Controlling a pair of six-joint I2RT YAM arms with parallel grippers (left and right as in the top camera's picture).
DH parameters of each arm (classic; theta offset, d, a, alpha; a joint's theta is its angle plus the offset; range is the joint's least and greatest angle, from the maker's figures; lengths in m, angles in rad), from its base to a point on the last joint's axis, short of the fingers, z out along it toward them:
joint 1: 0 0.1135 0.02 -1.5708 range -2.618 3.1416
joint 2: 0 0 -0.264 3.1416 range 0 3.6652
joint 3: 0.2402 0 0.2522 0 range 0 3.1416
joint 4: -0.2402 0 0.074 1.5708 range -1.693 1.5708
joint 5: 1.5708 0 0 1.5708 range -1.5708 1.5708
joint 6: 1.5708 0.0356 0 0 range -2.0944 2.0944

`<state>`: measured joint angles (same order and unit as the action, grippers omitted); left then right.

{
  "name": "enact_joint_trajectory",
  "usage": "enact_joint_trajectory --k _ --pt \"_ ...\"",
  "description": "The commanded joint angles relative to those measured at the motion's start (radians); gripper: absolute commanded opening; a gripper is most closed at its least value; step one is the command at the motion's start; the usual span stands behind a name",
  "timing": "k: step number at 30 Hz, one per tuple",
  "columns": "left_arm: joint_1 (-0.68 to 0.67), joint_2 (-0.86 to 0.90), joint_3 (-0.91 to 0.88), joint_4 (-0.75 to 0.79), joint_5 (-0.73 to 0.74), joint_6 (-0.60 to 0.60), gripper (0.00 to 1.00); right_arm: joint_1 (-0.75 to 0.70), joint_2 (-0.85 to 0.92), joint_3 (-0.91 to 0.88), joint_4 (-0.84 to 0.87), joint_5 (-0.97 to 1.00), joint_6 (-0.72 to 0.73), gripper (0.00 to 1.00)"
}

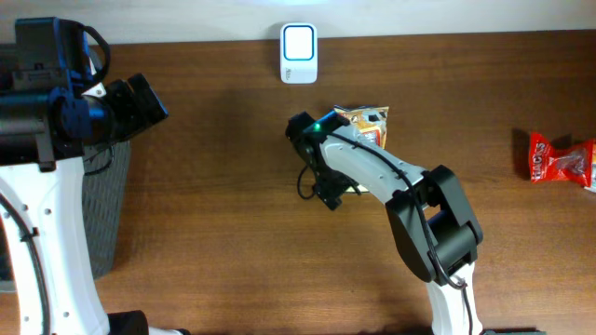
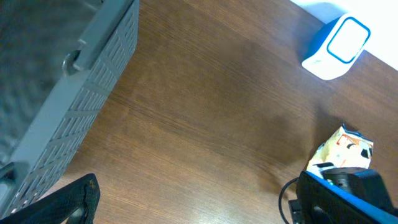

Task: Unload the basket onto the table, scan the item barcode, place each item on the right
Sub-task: 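Reach right gripper to the yellow snack bag and grasp it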

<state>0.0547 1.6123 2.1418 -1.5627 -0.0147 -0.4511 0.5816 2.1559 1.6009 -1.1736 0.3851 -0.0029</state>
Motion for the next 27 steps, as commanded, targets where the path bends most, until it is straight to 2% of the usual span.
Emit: enact_joint_trajectory --k 1,7,9,10,16,18,19,21,22,27 --pt "0.002 -0.002 -0.001 0.002 0.000 -0.008 0.99 0.006 -0.016 -0.079 0.083 0.075 0.019 0.99" --pt "0.002 -0.002 -0.001 0.002 0.000 -0.008 0.99 0.006 -0.014 -0.145 0.266 0.097 0.019 0.98" --pt "0.002 -0.002 -0.001 0.002 0.000 -0.008 0.99 0.005 -0.011 -0.145 0.312 0.098 0.019 0.67" --pt "0.002 -0.002 -0.001 0.002 0.000 -0.008 0.99 0.004 -0.008 -0.145 0.332 0.098 0.019 0.60" --pt "0.002 -0.002 -0.001 0.002 0.000 -0.008 0.99 -0.061 -0.004 -0.154 0.368 0.024 0.020 0.59" --pt "0.002 -0.002 -0.001 0.002 0.000 -0.008 0.99 -0.083 -0.004 -0.157 0.370 -0.016 0.020 0.49" --pt "0.002 -0.002 -0.001 0.002 0.000 -0.008 0.99 -0.105 -0.004 -0.157 0.364 -0.061 0.020 0.33" --pt "0.002 -0.002 -0.001 0.002 0.000 -0.008 0.99 -0.122 -0.004 -0.157 0.358 -0.087 0.032 0.07" --pt "0.002 -0.002 -0.001 0.002 0.000 -0.008 0.99 -0.130 -0.004 -0.157 0.357 -0.087 0.054 0.04" --pt "0.002 -0.002 -0.001 0.002 0.000 -0.008 0.99 -0.132 -0.013 -0.084 0.287 -0.159 0.098 0.04"
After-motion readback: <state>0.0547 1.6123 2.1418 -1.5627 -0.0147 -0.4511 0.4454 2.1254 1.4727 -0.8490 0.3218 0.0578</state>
